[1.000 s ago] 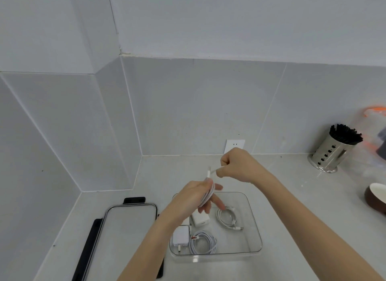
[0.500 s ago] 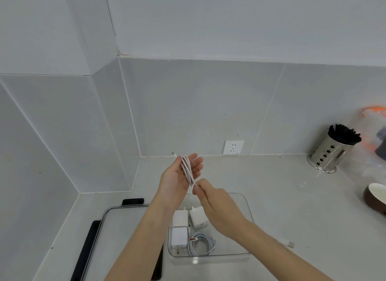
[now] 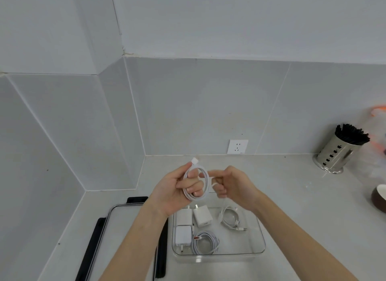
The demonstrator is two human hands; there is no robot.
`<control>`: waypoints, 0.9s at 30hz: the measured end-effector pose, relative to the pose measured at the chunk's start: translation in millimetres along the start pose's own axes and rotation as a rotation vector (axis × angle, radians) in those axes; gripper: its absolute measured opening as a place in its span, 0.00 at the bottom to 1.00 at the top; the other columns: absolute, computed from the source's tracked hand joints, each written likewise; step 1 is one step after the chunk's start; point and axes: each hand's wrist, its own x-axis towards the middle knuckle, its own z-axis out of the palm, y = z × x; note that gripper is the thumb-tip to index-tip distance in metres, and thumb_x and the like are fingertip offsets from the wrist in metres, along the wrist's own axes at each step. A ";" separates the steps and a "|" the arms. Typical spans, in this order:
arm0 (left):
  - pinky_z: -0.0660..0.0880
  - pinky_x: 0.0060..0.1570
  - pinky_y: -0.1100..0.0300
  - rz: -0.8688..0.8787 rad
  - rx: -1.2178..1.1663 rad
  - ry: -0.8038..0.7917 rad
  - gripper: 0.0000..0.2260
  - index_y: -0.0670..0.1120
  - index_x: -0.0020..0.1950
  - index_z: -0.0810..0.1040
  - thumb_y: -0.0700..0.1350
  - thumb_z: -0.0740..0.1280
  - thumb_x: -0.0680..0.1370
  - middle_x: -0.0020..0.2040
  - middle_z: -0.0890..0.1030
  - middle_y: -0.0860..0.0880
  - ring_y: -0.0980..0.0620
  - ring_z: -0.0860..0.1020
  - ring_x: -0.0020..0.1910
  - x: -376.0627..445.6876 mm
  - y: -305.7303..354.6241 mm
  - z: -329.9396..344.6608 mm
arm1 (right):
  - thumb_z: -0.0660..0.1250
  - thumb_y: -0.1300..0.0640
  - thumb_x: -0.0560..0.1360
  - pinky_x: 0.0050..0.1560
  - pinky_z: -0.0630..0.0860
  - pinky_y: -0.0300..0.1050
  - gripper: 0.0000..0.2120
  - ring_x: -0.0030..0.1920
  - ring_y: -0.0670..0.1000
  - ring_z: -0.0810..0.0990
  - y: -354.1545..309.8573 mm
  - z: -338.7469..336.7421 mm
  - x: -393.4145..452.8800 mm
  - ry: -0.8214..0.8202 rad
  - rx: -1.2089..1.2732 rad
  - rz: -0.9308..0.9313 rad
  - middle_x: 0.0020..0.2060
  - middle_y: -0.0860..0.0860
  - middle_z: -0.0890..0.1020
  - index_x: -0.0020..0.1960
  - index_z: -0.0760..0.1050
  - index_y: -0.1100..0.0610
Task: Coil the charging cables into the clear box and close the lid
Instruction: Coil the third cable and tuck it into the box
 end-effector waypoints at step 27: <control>0.68 0.27 0.67 0.288 1.317 0.556 0.18 0.48 0.31 0.65 0.50 0.54 0.81 0.28 0.70 0.48 0.58 0.70 0.23 -7.0 -23.4 -13.9 | 0.65 0.49 0.75 0.30 0.64 0.31 0.11 0.26 0.43 0.65 -3.4 7.0 -2.1 0.083 -0.591 -0.088 0.24 0.44 0.70 0.39 0.78 0.55</control>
